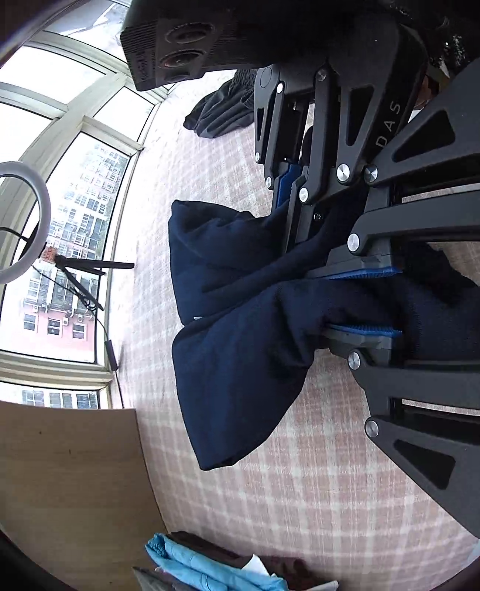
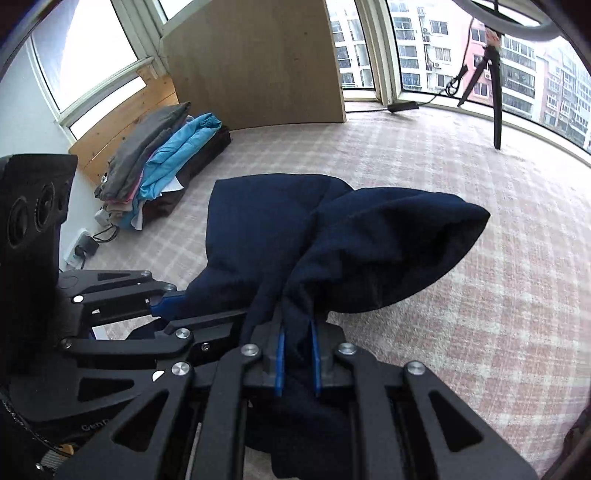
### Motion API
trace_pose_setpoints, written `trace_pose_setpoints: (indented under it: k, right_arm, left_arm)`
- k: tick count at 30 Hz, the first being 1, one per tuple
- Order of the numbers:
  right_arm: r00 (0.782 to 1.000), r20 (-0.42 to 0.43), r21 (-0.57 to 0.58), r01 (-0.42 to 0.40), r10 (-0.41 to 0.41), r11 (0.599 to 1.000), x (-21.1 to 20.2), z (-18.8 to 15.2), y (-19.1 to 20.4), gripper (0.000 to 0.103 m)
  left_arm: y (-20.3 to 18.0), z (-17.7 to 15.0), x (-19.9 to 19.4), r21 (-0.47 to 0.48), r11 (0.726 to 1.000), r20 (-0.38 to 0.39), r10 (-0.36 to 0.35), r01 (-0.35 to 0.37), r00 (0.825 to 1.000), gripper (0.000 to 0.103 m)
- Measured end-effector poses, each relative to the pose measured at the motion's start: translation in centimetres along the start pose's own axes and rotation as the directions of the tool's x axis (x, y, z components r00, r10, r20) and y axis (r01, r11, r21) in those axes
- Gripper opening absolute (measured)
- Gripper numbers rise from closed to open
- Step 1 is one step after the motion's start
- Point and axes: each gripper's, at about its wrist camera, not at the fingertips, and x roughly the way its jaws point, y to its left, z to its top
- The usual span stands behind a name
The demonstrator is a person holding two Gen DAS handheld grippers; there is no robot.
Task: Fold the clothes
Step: 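Carry the lifted shirt with both grippers to the clothes pile by the board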
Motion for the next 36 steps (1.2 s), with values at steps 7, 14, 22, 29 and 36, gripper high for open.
trace_pose_setpoints:
  k: [7,14,22,29,36]
  right_arm:
    - [0.998,0.057,-0.073,-0.012,0.017,0.997,-1.2,2.8,5.6,0.012]
    - [0.995,0.095,-0.137,-0.009,0.022,0.991,0.2,5.9,12.6,0.012]
    - [0.988,0.155,-0.141,0.018,0.004,0.99,4.0,11.1,23.7,0.012]
    - [0.977,0.213,-0.159,0.061,-0.026,0.985,8.2,17.6,33.2,0.012]
    - [0.973,0.226,-0.121,0.068,-0.039,0.99,14.0,22.5,37.7,0.012]
  left_arm:
    - [2.9,0.8,-4.7,-0.013,0.999,0.084,0.048,-0.047,0.995,0.016]
    - [9.6,0.5,-9.2,-0.018,0.997,0.14,0.077,-0.075,0.987,0.016]
    - [21.1,1.3,-16.0,0.037,0.995,0.201,0.079,-0.088,0.976,0.016]
    - [31.5,3.6,-19.0,0.109,0.988,0.231,0.081,-0.109,0.97,0.017]
    - [39.2,5.9,-17.8,0.167,0.978,0.201,0.089,-0.123,0.976,0.016]
